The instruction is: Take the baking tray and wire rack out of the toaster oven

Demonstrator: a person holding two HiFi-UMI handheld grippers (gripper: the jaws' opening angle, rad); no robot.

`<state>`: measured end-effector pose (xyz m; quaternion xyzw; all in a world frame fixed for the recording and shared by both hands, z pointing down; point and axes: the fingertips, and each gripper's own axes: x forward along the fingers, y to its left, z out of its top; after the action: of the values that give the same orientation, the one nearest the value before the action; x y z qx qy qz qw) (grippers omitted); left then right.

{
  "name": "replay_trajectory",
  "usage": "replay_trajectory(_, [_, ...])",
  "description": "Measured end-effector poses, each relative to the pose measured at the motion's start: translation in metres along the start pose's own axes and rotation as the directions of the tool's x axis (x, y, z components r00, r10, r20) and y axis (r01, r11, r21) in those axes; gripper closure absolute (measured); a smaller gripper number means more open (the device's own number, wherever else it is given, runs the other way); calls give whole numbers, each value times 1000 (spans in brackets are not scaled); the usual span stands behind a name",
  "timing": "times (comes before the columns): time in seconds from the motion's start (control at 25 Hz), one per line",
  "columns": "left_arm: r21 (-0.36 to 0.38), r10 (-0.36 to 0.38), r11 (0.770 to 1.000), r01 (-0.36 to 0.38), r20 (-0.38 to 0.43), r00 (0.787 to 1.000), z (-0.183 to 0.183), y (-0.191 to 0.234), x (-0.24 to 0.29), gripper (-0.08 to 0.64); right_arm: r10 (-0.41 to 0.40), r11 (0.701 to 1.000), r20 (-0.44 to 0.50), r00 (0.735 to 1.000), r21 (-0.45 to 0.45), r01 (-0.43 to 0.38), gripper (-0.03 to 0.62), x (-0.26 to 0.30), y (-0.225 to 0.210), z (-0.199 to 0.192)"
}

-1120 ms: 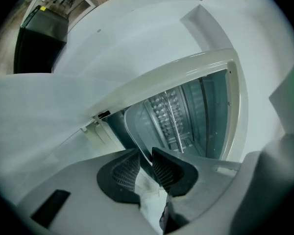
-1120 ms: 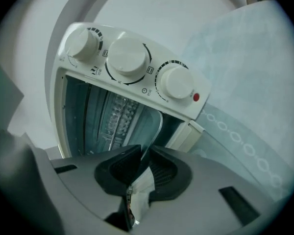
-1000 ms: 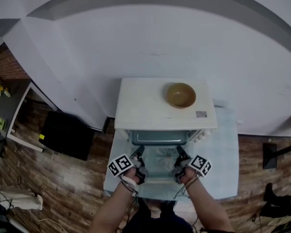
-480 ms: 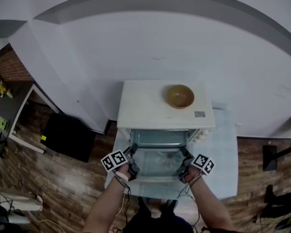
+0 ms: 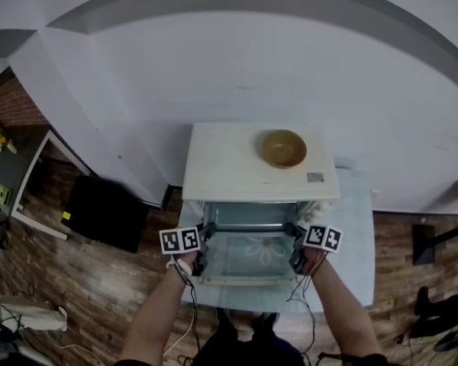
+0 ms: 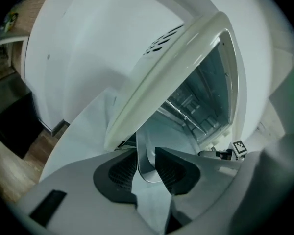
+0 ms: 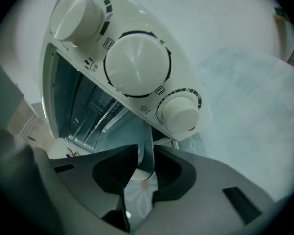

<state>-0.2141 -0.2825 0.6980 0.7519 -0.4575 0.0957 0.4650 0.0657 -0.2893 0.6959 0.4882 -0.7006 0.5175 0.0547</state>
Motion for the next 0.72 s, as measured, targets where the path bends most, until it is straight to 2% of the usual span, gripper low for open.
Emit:
replay_trajectory(0.12, [47, 13, 999, -13, -5, 1000, -5, -2, -6, 445, -2, 999, -16, 1000, -48, 1, 489, -6, 0, -8])
replay_trajectory(0.32, [74, 10, 997, -12, 22, 1000, -17, -7, -20, 440, 18, 999, 30, 999, -32, -17, 492, -21, 3, -21])
replay_trajectory(0.56, [131, 12, 991, -17, 34, 999, -34, -15, -40, 431, 24, 999, 49, 999, -30, -22, 492, -41, 7, -38])
replay_trajectory(0.72, [142, 7, 990, -12, 36, 999, -49, -21, -54, 430, 38, 999, 56, 998, -8, -37, 500, -57, 7, -51])
